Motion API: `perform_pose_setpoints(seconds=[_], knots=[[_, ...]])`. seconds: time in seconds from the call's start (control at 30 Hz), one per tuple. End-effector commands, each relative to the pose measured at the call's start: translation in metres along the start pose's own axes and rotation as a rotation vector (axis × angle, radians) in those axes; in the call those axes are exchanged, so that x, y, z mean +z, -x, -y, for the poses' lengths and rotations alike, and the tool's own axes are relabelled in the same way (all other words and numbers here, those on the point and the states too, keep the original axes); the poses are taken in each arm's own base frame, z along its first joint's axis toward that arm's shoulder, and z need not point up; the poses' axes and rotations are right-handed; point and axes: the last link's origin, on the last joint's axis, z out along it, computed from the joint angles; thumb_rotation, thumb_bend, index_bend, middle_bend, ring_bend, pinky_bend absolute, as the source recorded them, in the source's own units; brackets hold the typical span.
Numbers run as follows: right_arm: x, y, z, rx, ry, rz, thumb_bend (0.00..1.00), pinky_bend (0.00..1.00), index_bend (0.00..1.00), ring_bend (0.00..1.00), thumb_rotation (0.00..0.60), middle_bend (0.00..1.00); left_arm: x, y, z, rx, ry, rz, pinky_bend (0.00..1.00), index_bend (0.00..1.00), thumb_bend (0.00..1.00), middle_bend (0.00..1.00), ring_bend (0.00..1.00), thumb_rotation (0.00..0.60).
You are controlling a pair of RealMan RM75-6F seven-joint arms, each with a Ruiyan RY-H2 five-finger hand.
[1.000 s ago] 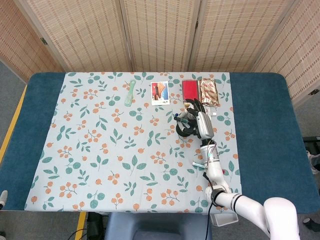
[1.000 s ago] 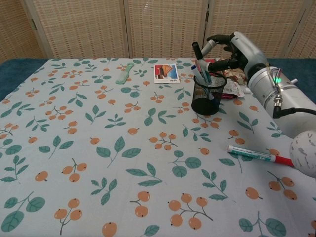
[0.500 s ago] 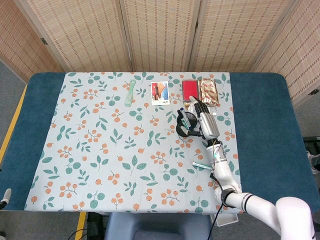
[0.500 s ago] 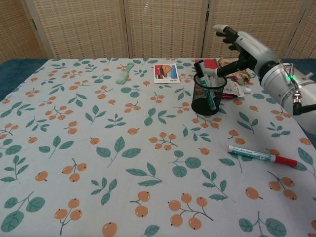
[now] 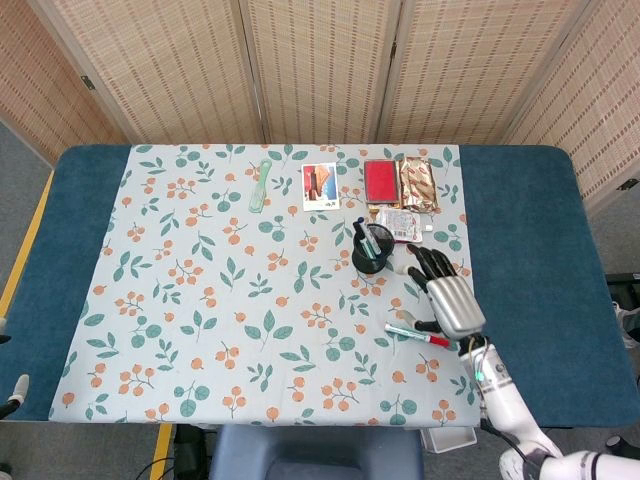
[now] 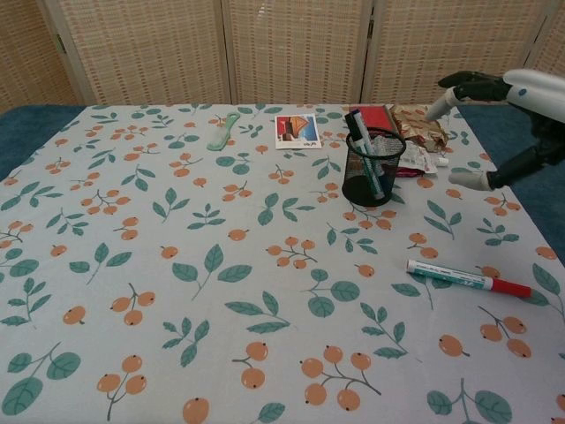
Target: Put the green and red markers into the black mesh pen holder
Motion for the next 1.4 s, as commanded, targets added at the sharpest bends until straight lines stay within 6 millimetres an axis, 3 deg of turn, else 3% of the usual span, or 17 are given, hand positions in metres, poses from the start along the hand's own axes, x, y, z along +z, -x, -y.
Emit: perform_pose_setpoints(seconds=[0.03,0.2,0.37,0.8,1.4], knots=[[-0.057,0.006,-0.007,-0.09,0.098,0.034,0.28,0.0,0.3,0.0,0.6,0.0,0.001,0.0,-0.001,-0.006,0.012,0.003,0.29,0.0,0.4,0.29,0.15,0.6],[-0.069,0.023,-0.011,-0.074,0.158,0.029,0.28,0.0,0.33,0.0,0.6,0.0,0.005,-0.004,0.0,-0.026,0.038,0.005,0.29,0.0,0.4,0.29,0.15,0.6],[-0.067,0.037,-0.016,-0.037,0.215,0.03,0.29,0.0,0.34,0.0,0.6,0.0,0.01,-0.006,0.002,-0.051,0.052,0.012,0.29,0.0,0.4,0.29,0.15,0.6],[-0.022,0.066,-0.011,0.002,0.279,0.085,0.3,0.0,0.38,0.0,0.6,0.02,0.014,-0.003,0.003,-0.058,0.066,0.037,0.29,0.0,0.4,0.29,0.15,0.6],[0.002,0.092,0.001,-0.039,0.277,0.174,0.31,0.0,0.41,0.0,0.6,0.04,0.01,-0.007,0.005,-0.063,0.06,0.022,0.29,0.0,0.4,0.29,0.15,0.6]])
